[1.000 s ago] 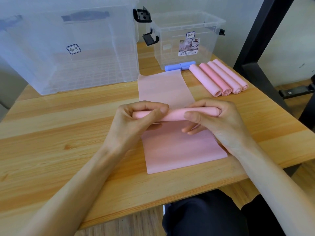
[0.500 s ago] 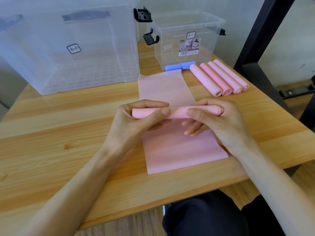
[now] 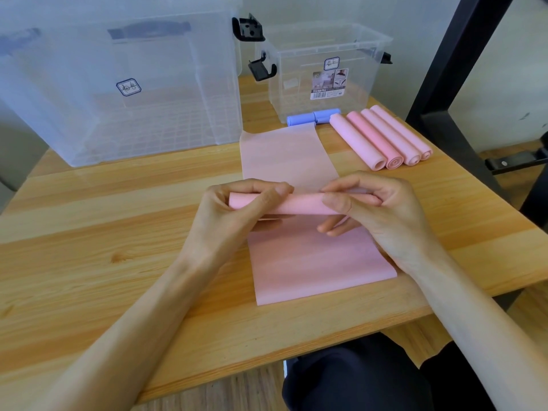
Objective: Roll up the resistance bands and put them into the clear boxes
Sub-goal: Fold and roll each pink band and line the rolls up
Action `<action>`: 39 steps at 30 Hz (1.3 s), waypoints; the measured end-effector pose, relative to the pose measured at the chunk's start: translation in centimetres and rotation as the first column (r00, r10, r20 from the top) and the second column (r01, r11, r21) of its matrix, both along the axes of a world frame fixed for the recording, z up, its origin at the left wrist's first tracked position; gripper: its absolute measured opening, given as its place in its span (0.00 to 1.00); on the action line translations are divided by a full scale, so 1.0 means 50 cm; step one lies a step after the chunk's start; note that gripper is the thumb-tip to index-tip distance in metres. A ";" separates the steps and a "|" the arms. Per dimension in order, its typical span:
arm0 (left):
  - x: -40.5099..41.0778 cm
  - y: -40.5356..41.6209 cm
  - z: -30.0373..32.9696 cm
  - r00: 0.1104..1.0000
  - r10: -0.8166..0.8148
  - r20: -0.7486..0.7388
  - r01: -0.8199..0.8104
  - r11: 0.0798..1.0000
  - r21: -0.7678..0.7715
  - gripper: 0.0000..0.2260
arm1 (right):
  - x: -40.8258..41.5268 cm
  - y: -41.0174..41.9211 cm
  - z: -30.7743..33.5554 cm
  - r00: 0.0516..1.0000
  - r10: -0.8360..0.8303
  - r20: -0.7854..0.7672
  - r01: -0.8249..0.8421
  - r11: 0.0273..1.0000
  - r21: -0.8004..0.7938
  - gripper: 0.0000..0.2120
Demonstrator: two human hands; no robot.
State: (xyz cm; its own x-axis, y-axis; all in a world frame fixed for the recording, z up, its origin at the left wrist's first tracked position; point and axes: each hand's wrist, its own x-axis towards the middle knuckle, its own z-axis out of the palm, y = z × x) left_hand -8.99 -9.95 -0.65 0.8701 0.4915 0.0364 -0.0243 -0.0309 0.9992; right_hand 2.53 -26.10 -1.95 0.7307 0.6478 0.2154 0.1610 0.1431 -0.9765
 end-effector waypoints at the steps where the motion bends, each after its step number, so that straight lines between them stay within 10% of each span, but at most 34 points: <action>1: 0.000 0.000 0.000 1.000 -0.011 0.007 0.011 1.000 -0.004 0.08 | 0.001 0.000 -0.001 1.000 -0.018 -0.014 0.018 1.000 0.006 0.09; 39: -0.005 0.005 0.003 0.997 -0.071 0.017 0.071 0.997 -0.006 0.11 | -0.002 -0.005 0.004 1.000 -0.014 -0.025 0.013 0.999 -0.035 0.14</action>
State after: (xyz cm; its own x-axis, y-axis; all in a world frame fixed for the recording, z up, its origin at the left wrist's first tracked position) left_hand -9.25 -9.68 -0.51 0.9022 0.4287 0.0480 -0.0426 -0.0222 0.9988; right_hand 2.44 -26.34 -1.75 0.7440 0.6449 0.1747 0.1381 0.1074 -0.9846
